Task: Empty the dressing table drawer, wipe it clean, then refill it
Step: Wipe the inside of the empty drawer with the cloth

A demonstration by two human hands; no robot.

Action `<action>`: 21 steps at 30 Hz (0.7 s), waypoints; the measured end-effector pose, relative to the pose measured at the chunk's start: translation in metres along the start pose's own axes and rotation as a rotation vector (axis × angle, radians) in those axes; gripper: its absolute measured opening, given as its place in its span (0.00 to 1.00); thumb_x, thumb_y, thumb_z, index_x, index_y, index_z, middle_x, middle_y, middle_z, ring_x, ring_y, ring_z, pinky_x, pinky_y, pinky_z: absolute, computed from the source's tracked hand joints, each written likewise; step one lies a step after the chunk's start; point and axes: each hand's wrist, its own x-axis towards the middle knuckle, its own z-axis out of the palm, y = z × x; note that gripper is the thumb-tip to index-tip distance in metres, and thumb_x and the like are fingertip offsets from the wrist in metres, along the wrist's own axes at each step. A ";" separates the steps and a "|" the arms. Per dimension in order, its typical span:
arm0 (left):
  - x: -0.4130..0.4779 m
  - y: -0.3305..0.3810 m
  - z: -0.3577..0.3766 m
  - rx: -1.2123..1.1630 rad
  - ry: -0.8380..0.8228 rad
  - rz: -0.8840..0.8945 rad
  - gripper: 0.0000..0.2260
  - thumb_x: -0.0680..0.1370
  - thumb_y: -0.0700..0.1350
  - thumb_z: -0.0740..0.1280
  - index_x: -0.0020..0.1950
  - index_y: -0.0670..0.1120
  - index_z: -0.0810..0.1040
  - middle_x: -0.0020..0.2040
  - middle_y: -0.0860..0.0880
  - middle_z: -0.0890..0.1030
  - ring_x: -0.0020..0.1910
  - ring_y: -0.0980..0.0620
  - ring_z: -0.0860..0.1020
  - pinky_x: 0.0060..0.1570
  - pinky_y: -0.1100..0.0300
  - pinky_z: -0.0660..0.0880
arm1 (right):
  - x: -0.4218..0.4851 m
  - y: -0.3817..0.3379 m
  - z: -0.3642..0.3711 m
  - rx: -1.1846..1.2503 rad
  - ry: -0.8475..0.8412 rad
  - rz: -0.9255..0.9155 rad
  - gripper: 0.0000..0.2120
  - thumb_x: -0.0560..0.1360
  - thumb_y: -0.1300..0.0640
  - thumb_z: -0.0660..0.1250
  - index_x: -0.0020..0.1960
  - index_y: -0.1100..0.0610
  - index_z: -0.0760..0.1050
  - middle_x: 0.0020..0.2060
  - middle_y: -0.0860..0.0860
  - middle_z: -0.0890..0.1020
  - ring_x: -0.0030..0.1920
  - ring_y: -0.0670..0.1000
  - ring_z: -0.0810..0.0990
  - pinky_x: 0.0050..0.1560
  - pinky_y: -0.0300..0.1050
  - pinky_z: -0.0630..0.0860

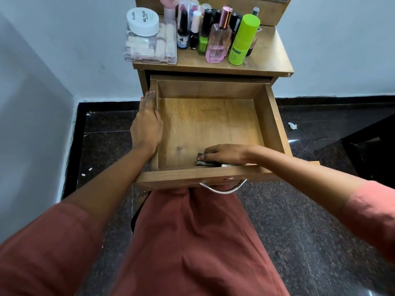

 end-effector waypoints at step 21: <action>0.001 0.000 -0.001 0.005 -0.004 -0.022 0.20 0.81 0.41 0.51 0.74 0.47 0.60 0.73 0.47 0.65 0.64 0.42 0.73 0.58 0.44 0.71 | -0.029 0.035 -0.070 -0.620 0.213 0.132 0.21 0.76 0.39 0.56 0.62 0.50 0.72 0.53 0.52 0.76 0.52 0.54 0.76 0.41 0.45 0.72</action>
